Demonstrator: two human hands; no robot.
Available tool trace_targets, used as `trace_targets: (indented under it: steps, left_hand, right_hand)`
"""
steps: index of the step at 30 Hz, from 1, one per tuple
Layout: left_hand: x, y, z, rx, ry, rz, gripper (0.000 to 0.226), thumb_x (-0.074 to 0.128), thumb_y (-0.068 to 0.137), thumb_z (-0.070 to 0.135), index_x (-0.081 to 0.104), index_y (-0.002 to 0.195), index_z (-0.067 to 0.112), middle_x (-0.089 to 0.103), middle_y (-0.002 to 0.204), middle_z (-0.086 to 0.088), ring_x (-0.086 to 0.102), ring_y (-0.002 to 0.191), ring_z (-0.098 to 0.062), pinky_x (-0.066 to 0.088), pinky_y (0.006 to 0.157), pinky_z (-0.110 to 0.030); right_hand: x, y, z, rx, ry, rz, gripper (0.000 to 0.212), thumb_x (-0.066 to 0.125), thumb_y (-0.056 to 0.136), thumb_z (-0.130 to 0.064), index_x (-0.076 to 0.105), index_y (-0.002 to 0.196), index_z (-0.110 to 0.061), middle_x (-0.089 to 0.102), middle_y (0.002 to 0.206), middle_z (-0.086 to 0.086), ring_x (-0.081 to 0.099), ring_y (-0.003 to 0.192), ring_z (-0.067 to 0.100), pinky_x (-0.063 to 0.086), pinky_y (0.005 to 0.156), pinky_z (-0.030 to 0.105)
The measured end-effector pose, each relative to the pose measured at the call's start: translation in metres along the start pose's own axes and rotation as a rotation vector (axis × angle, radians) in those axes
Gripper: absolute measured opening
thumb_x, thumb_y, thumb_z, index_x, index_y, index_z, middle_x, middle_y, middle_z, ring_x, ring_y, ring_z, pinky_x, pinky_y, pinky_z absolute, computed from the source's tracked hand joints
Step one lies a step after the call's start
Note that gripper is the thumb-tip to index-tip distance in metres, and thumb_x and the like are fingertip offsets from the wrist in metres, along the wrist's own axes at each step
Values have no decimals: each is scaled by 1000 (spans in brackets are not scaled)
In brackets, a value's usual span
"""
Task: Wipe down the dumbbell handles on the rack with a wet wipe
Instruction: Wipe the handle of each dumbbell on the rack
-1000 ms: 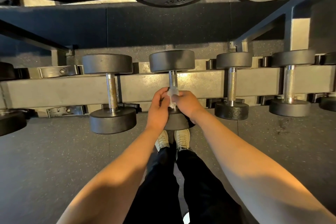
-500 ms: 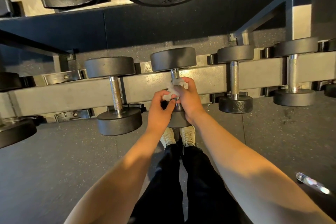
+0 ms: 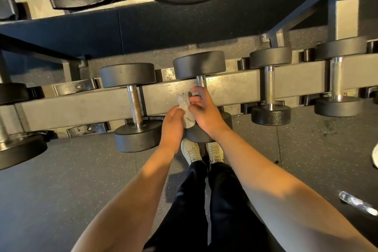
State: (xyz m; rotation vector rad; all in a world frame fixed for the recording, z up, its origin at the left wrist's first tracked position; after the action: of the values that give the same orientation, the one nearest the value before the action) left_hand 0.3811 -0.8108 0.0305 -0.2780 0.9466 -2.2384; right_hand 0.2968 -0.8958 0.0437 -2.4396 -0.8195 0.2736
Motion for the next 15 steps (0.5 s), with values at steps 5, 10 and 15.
trace_targets:
  steps: [5,10,15]
  left_hand:
    - [-3,9,0,45,16,2,27,43,99,1,65,116,4,68,85,1,61,72,1,50,66,-18]
    - [-6,13,6,76,62,93,21,51,96,2,63,114,7,67,89,0,60,72,1,49,70,-22]
    - [1,8,10,224,136,142,43,64,93,5,45,122,30,62,105,10,62,83,-6,50,74,-20]
  right_hand:
    - [4,4,8,-29,-155,6,26,57,94,-6,54,111,-26,62,106,-2,62,100,18,50,82,29]
    - [2,7,10,-11,-257,-49,41,54,88,4,62,121,-18,61,109,-4,57,93,5,42,72,3]
    - [-5,8,16,-28,-237,158,32,52,88,8,73,99,-14,57,108,3,55,94,9,41,80,8]
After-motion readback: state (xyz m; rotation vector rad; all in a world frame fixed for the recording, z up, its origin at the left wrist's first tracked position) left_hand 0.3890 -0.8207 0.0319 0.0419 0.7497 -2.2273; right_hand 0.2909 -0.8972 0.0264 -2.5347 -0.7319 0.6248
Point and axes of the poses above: each hand's wrist, its own y-axis towards the middle knuckle, its own x-axis out of the palm, z = x × y, the point moved 3 cm from there along y, towards the middle knuckle
